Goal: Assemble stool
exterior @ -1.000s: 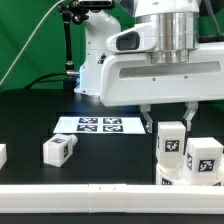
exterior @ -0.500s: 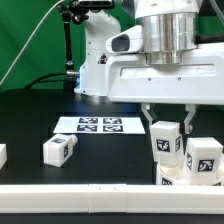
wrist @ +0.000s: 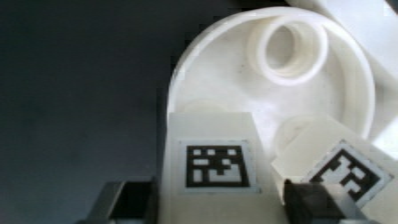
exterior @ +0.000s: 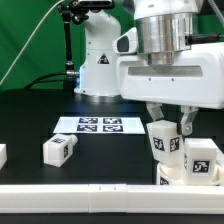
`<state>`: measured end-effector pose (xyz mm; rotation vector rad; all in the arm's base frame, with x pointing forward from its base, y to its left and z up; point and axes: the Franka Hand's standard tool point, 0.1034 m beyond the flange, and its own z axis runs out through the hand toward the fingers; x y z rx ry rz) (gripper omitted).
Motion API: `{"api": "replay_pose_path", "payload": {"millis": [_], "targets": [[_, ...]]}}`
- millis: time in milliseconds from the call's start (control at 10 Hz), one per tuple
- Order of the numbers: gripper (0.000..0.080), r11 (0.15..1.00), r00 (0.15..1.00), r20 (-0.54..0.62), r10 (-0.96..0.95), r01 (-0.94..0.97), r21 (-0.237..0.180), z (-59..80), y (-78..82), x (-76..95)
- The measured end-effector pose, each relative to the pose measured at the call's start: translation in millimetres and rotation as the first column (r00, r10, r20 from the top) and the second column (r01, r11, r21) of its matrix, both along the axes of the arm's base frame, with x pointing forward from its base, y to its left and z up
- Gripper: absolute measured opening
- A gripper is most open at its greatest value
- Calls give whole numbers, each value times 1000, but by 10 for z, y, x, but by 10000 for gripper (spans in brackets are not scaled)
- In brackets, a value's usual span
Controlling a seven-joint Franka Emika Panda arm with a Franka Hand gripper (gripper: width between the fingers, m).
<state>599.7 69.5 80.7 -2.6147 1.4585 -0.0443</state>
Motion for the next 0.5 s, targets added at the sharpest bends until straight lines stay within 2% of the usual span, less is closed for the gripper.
{"api": "replay_pose_path", "payload": {"millis": [500], "targets": [[337, 948, 949, -48, -311, 313, 55, 0, 49, -4]]}}
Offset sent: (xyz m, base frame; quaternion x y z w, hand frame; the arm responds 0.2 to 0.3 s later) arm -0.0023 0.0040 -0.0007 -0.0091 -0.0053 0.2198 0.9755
